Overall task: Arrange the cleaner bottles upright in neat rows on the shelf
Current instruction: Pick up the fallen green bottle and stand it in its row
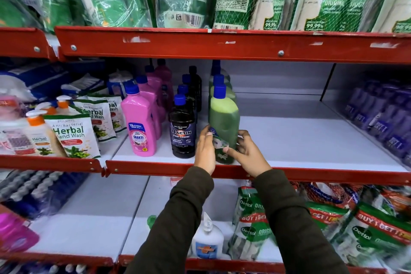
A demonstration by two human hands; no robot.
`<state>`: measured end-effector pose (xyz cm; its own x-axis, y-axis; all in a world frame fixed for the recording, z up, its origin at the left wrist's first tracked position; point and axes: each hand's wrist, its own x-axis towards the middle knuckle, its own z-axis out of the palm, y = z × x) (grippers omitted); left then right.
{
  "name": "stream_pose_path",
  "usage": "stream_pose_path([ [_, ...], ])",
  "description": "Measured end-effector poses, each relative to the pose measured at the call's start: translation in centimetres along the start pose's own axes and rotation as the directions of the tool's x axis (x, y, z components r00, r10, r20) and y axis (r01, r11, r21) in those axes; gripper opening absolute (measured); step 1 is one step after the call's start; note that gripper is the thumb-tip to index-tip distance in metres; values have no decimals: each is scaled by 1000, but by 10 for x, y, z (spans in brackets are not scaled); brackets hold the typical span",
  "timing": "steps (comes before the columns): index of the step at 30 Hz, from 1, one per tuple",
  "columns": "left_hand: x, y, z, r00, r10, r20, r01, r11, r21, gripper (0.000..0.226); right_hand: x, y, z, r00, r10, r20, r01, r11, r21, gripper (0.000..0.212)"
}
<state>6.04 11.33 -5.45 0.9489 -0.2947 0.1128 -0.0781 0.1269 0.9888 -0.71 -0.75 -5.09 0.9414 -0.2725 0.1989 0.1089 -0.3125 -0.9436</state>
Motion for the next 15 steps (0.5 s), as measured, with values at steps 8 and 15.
stream_pose_path([
  [8, -11, 20, 1, 998, -46, -44, 37, 982, -186, 45, 3, 2, 4, 975, 20, -220, -4, 997, 72, 54],
  [15, -25, 23, -2, 999, 37, 2, -36, 981, -191, 57, -14, -8, 14, 942, -56, -331, 135, 966, 220, 35],
])
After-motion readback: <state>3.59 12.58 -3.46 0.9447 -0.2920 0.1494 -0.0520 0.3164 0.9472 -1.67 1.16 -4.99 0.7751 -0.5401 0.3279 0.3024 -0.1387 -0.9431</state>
